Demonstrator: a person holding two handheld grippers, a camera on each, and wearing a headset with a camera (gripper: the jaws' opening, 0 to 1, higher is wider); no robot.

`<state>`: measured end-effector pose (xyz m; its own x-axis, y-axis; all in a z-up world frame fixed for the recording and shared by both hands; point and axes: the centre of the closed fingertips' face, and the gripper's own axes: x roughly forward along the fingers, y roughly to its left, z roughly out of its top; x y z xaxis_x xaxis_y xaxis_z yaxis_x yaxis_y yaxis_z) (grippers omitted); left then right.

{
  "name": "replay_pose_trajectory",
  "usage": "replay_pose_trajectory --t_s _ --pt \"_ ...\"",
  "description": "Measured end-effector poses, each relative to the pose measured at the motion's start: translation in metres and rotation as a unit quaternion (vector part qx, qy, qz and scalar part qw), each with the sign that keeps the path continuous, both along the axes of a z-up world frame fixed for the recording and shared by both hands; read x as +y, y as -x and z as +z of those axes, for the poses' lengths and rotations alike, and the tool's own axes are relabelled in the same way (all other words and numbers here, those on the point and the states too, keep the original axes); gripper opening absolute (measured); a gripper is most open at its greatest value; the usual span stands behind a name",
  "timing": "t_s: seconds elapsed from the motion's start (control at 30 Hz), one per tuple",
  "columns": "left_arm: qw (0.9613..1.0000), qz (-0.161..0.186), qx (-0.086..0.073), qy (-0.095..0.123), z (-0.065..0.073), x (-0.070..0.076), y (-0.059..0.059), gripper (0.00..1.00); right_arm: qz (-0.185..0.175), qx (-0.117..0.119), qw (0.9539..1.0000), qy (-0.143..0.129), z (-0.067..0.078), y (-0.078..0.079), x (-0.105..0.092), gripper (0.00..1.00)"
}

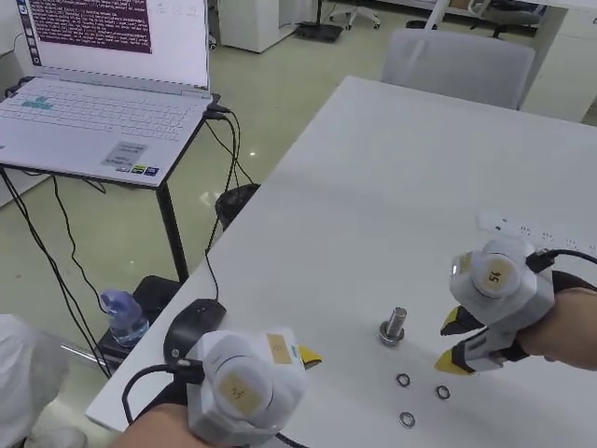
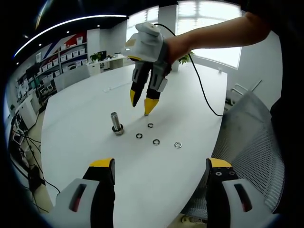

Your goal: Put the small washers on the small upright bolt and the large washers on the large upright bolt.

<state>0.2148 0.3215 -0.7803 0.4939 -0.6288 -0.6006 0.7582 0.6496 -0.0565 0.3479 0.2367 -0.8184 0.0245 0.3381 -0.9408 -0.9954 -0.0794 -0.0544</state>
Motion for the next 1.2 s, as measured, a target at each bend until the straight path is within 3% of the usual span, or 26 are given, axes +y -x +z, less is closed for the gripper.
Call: replay_pose_trajectory --t_s 0.43,0.8,1.2 --pt "1.0000 -0.003 0.003 -0.005 0.001 -0.005 -0.001 0.77 -0.001 0.009 0.9999 0.004 -0.029 0.011 -0.023 0.30" --pt "0.9999 -0.005 0.005 -0.008 0.000 -0.006 -0.002 0.75 0.007 0.007 0.9998 0.016 -0.055 0.009 -0.023 0.28" --pt "0.9999 -0.006 0.011 -0.011 -0.005 -0.004 0.003 0.74 0.010 0.016 0.9994 0.029 -0.061 0.010 -0.021 0.23"
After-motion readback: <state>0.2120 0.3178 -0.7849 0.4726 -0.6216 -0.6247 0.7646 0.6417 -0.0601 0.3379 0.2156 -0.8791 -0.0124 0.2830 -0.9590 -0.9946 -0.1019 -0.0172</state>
